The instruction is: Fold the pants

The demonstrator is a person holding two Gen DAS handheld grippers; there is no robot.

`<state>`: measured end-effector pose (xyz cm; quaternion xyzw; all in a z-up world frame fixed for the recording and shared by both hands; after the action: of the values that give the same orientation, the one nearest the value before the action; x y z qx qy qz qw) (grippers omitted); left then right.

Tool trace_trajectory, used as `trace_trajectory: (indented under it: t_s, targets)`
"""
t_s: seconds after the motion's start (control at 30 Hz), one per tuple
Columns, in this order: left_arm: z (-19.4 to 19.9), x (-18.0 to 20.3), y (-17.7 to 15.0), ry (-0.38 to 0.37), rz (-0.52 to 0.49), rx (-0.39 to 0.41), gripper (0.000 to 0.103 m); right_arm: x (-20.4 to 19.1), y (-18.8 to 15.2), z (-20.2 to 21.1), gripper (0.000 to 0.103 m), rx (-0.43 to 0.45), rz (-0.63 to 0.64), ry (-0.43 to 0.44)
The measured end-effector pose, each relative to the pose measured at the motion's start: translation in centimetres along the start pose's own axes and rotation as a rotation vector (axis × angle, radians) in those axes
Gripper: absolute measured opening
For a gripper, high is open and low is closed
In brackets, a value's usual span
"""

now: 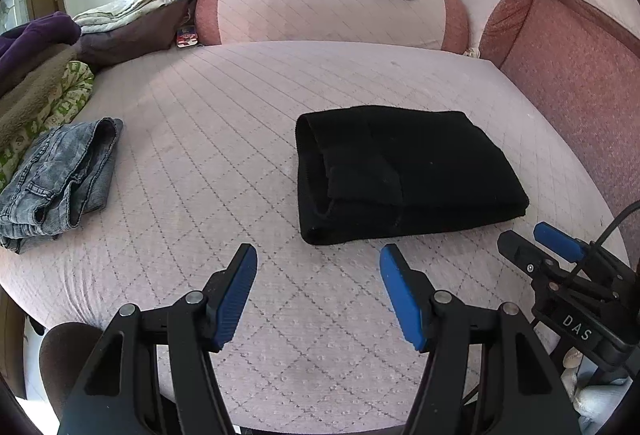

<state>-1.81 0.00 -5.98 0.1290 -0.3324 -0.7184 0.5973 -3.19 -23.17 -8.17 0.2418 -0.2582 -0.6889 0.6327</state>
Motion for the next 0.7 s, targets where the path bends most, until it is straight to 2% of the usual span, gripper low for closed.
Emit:
trace_trajectory:
  t_s: [0.7]
  targets:
    - [-1.07,0.10,-0.26,-0.017,0.003,-0.029,0.063,-0.30,-0.22,-0.64,0.070,-0.023,-0.003,-0.011]
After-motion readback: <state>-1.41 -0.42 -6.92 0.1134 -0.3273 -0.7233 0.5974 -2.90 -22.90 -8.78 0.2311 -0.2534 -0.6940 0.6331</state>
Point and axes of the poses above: each gripper's, at about its wrist camera, not at the fingertips, and z roughly against the way its jaws point, x to its right, y to its top, the point moved 3 cm from there along -z, roughly the way its jaws point, and after that the axes turned 15 degrees about -y, right-handed, at the moved point
